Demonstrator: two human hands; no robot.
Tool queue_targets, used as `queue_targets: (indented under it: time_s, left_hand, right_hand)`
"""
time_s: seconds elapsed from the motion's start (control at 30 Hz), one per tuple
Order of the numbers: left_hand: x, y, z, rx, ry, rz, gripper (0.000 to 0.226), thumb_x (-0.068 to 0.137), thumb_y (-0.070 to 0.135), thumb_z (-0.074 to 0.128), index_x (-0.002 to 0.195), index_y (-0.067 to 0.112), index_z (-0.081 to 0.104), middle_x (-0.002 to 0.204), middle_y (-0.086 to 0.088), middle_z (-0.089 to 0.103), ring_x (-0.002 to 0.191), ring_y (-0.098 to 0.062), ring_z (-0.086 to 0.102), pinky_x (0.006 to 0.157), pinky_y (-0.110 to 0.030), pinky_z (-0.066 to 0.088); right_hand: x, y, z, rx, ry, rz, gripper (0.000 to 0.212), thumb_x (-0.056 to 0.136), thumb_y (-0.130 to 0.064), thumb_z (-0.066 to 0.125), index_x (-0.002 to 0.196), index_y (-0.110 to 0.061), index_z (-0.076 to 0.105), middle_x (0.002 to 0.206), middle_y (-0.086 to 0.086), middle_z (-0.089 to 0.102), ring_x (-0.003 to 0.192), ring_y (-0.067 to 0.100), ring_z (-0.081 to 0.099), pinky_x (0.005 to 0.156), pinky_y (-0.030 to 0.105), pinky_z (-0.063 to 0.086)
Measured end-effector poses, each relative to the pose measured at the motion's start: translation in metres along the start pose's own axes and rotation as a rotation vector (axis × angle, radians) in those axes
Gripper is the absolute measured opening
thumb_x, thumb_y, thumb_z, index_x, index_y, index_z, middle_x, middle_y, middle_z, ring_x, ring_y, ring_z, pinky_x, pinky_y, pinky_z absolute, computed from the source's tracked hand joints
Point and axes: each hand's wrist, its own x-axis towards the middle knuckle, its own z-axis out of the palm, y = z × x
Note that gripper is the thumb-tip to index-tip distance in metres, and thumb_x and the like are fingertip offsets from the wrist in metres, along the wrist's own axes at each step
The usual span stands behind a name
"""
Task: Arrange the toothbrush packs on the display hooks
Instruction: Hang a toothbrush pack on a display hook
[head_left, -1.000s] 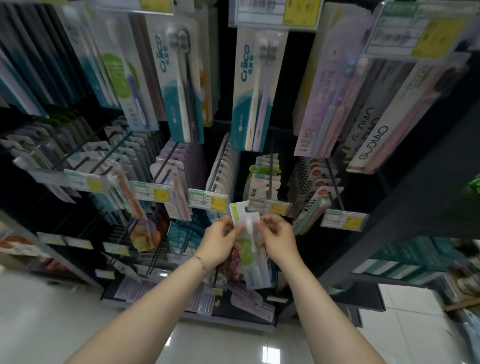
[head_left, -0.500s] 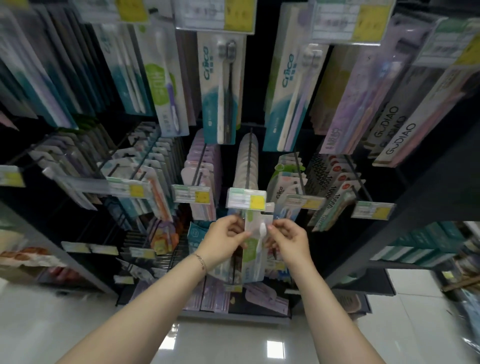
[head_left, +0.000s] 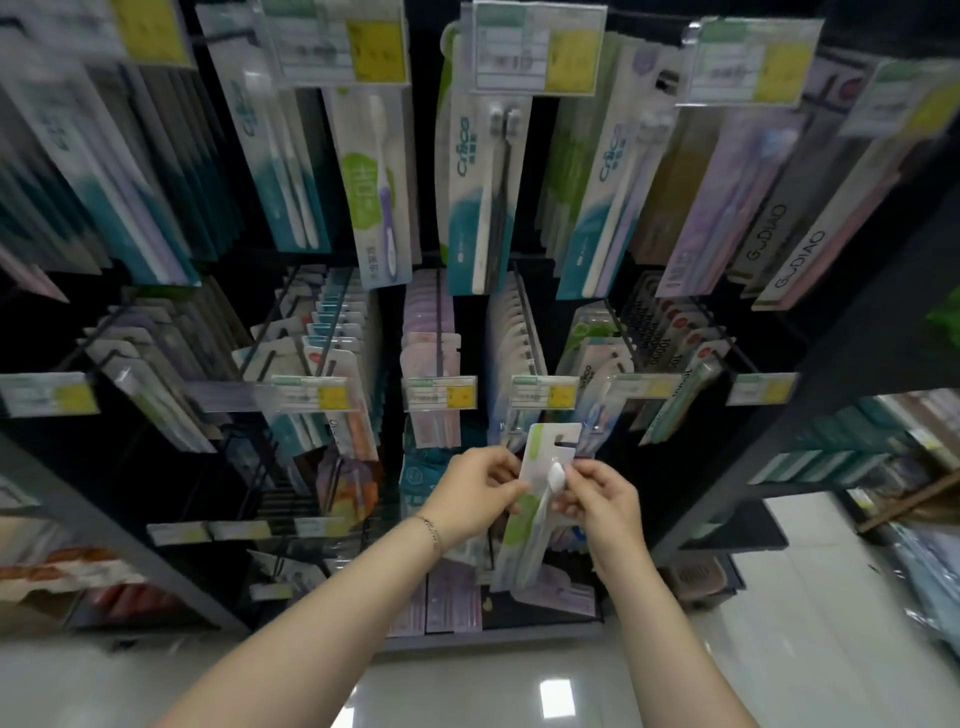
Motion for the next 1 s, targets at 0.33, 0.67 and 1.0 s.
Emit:
queue_targets:
  time_s: [0.33, 0.67, 1.0]
  left_hand:
    - [-0.015, 0.042, -0.07, -0.093, 0.172, 0.212, 0.007, 0.091, 0.013, 0.063, 0.087, 0.007, 0.063, 0.079, -0.007, 0.068, 0.064, -0.014, 0.066, 0.064, -0.02, 0.055]
    - [0.013, 0.092, -0.114, -0.222, 0.346, 0.327, 0.002, 0.09, 0.014, 0.065, 0.09, 0.012, 0.064, 0.078, -0.005, 0.068, 0.061, -0.008, 0.063, 0.061, -0.021, 0.052]
    - [0.029, 0.111, -0.122, -0.272, 0.361, 0.275, 0.004, 0.086, 0.013, 0.069, 0.09, 0.012, 0.066, 0.08, -0.004, 0.072, 0.079, -0.018, 0.07, 0.078, -0.036, 0.058]
  right_hand:
    - [-0.012, -0.06, 0.051, 0.021, -0.083, -0.218, 0.012, 0.092, -0.004, 0.059, 0.098, -0.012, 0.065, 0.072, 0.003, 0.067, 0.05, 0.01, 0.058, 0.051, 0.02, 0.048]
    - [0.012, -0.109, 0.079, -0.171, -0.172, -0.348, 0.016, 0.096, -0.012, 0.056, 0.091, 0.001, 0.062, 0.046, 0.006, 0.049, 0.033, 0.012, 0.043, 0.041, 0.021, 0.039]
    - [0.024, -0.155, 0.091, -0.189, -0.186, -0.459, 0.017, 0.095, -0.012, 0.058, 0.089, 0.001, 0.067, 0.045, -0.011, 0.055, 0.037, 0.002, 0.045, 0.041, 0.015, 0.037]
